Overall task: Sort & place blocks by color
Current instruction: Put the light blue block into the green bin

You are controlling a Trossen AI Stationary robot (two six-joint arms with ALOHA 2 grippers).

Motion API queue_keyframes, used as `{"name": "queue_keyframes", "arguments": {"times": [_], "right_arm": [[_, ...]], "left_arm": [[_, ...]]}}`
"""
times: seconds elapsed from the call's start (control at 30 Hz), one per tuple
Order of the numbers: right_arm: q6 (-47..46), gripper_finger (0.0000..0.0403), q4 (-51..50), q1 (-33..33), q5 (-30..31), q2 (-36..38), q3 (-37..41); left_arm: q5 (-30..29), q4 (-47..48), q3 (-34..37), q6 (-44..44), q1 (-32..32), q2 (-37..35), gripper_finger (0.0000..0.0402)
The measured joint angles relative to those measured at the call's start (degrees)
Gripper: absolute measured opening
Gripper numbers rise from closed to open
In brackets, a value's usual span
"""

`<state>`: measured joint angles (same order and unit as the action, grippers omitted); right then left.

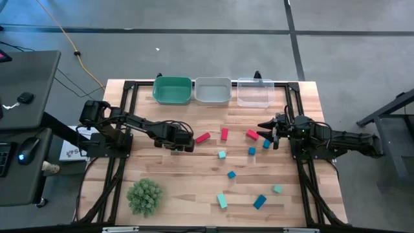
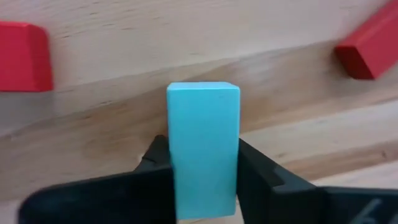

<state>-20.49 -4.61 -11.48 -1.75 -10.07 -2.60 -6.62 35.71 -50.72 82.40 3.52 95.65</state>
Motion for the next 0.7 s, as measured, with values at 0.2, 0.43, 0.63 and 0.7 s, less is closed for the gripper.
{"name": "queue_keyframes", "arguments": {"times": [0.2, 0.43, 0.63, 0.7], "right_arm": [[0.0, 0.0209, 0.0, 0.0, 0.0, 0.0, 0.0], [0.0, 0.0209, 0.0, 0.0, 0.0, 0.0, 0.0], [0.0, 0.0209, 0.0, 0.0, 0.0, 0.0, 0.0], [0.0, 0.0209, 0.0, 0.0, 0.0, 0.0, 0.0]], "left_arm": [[2.8, -0.7, -0.1, -6.7, 0.1, -0.1, 0.0007], [4.3, -1.2, -1.1, -13.8, -0.2, -1.1, 0.0006], [4.0, -1.2, -4.2, -22.3, 0.8, -4.9, 0.0006], [3.8, -1.3, -5.3, -26.1, 1.9, -6.4, 0.0006]]}}
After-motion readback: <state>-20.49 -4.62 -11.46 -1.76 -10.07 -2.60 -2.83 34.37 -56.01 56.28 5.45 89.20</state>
